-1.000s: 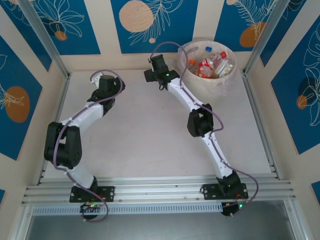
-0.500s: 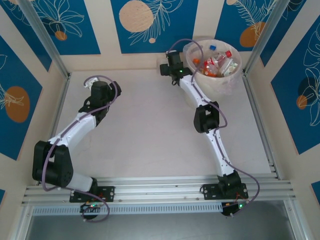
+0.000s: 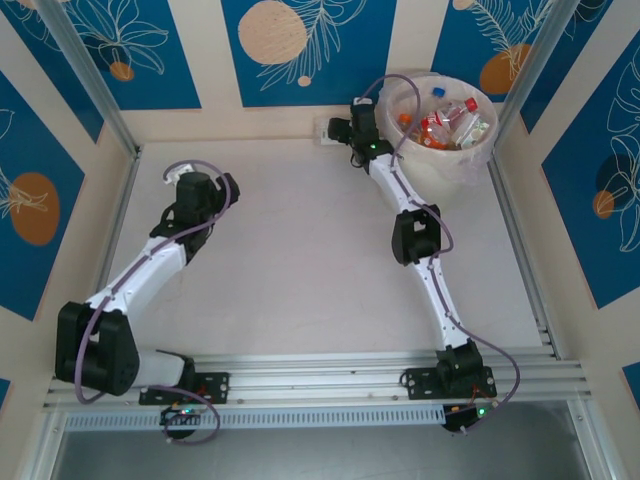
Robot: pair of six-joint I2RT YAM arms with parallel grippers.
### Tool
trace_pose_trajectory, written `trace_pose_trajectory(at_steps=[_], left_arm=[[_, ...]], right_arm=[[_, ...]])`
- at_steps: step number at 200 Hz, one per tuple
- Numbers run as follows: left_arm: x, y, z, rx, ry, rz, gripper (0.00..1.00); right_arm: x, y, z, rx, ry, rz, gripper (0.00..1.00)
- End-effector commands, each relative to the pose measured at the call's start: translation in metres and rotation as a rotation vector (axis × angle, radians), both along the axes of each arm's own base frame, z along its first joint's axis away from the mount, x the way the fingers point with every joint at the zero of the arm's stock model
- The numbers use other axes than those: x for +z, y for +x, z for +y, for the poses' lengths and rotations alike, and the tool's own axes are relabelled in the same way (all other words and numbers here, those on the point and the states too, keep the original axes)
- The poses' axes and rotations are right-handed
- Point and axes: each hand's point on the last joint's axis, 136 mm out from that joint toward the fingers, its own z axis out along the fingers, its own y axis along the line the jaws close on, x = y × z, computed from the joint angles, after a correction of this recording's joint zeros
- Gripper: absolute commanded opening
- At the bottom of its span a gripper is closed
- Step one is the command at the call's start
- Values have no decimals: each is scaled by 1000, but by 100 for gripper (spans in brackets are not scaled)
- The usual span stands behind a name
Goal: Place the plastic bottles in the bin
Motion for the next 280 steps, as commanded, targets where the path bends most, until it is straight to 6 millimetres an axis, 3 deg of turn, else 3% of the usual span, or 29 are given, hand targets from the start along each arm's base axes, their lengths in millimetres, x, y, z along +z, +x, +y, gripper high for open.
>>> trace_pose_trajectory(at_steps=[1, 49, 90, 124, 145, 170, 221, 244, 263, 280], left_arm=[[-4, -9, 6, 3, 21, 17, 100], [-8, -13, 4, 3, 1, 18, 100], [-4, -16, 8, 20, 1, 12, 100], [-1, -21, 10, 31, 2, 5, 100], [1, -22, 10, 27, -4, 0, 100], [3, -24, 10, 24, -4, -4, 100], [8, -21, 5, -1, -7, -12, 100], [6, -20, 5, -5, -7, -7, 100], [5, -20, 4, -9, -11, -6, 100], [4, -20, 4, -9, -11, -2, 100]], right_arm=[[-10, 14, -9, -11, 177, -18, 84], [-20, 12, 9, 64, 250, 0, 85], [-32, -18, 49, 229, 234, 127, 85], [-7, -43, 79, 343, 190, 155, 86], [16, -32, 64, 278, 141, 74, 88], [23, -7, 33, 133, 108, -29, 94], [15, 23, 4, -31, 118, -192, 99], [9, 33, -26, -117, 221, -198, 99], [-10, 40, -55, -202, 350, -152, 99], [-17, 41, -63, -228, 395, -138, 99]])
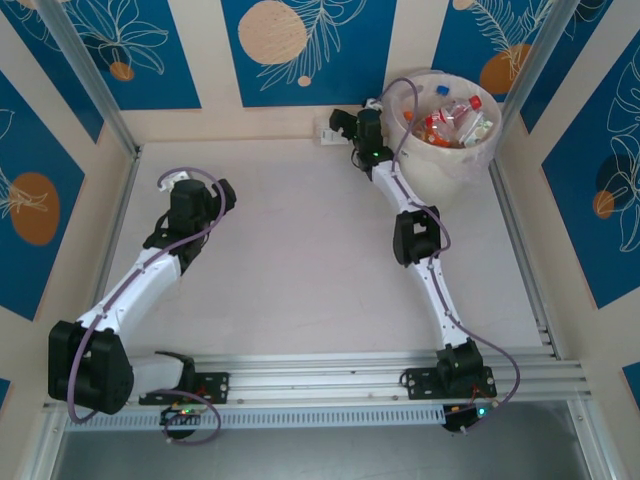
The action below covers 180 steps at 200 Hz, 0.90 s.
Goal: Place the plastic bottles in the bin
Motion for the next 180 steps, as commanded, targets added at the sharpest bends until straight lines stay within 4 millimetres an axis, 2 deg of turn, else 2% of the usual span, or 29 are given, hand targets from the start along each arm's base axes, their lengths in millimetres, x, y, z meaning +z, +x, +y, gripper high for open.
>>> trace_pose_trajectory(at_steps=[1, 17, 60, 97, 160, 180], left_arm=[[0, 0, 0, -8, -5, 6, 100], [-1, -1, -1, -7, -7, 7, 100], [-3, -4, 1, 1, -5, 11, 100], [-2, -5, 3, 9, 3, 10, 100], [-8, -3, 2, 15, 2, 21, 100], [-7, -2, 3, 21, -1, 16, 100]], right_arm=[[-17, 14, -43, -121, 145, -4, 99], [-15, 13, -35, -110, 125, -24, 99], [-31, 12, -21, -38, 188, 8, 99], [-26, 12, -12, 27, 223, -21, 99], [-31, 13, -6, 55, 273, -41, 99], [-28, 9, 9, 108, 284, -36, 99]])
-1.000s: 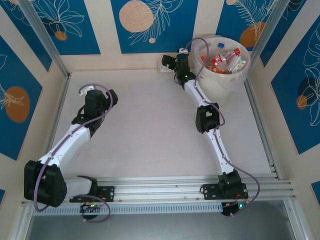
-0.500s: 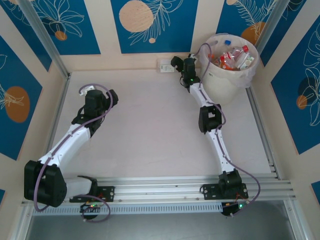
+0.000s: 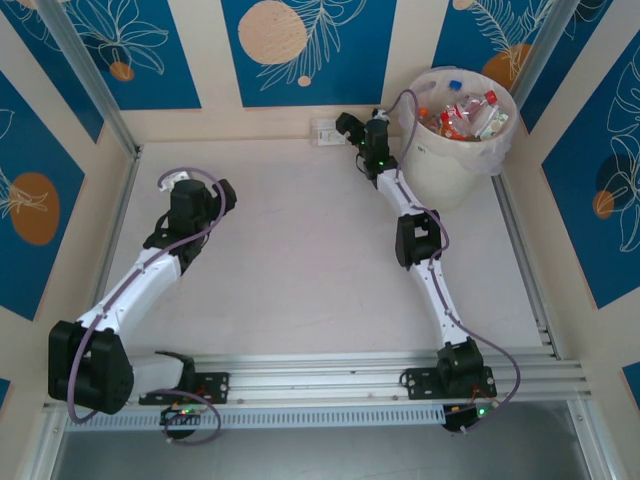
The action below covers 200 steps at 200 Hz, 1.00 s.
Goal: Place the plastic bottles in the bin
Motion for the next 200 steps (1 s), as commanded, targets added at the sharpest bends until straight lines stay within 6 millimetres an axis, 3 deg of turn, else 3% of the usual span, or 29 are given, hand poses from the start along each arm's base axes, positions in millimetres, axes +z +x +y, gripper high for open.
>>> trace_pose_trajectory(at_steps=[1, 43, 70, 101, 129, 175, 200], left_arm=[[-6, -2, 3, 25, 3, 13, 100], [-4, -2, 3, 33, -8, 4, 100], [1, -9, 11, 65, 5, -6, 100], [9, -13, 20, 93, 49, -25, 100], [6, -5, 20, 95, 67, -15, 100], [5, 38, 0, 36, 52, 14, 100], [12, 70, -21, -34, 18, 16, 100]], right_arm=[[0, -1, 12, 56, 59, -19, 99], [37, -41, 103, 372, 1, -52, 99], [65, -77, 143, 557, 75, -2, 83], [83, -107, 157, 690, 142, 54, 64], [75, -107, 151, 640, 41, 79, 64], [47, -110, 162, 588, -240, 108, 64], [49, -115, 161, 555, -332, 113, 65]])
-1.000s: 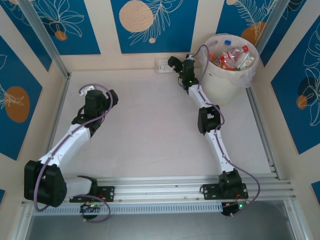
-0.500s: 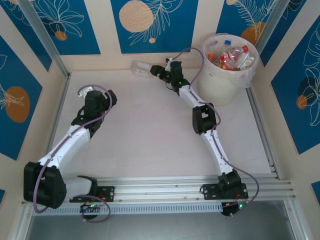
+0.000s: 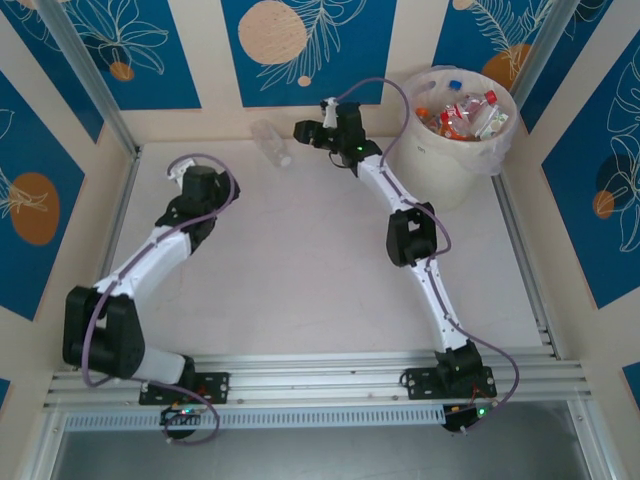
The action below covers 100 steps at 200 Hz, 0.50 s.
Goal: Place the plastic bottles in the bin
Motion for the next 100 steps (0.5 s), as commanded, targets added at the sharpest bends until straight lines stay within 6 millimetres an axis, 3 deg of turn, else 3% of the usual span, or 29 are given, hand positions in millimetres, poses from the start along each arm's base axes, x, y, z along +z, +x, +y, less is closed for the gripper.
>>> trace_pose_trajectory(at_steps=[1, 29, 56, 100], left_arm=[[25, 30, -19, -75, -31, -43, 100], [18, 63, -37, -111, -66, 3, 100], [-5, 93, -61, -169, -98, 60, 100], [-51, 137, -99, -245, -86, 170, 100]], right_arm=[[-18, -12, 3, -19, -173, 1, 65], [-5, -19, -1, -52, -247, -16, 66], [21, -31, -5, -103, -362, -58, 72], [56, -47, -49, -294, -514, -48, 89]])
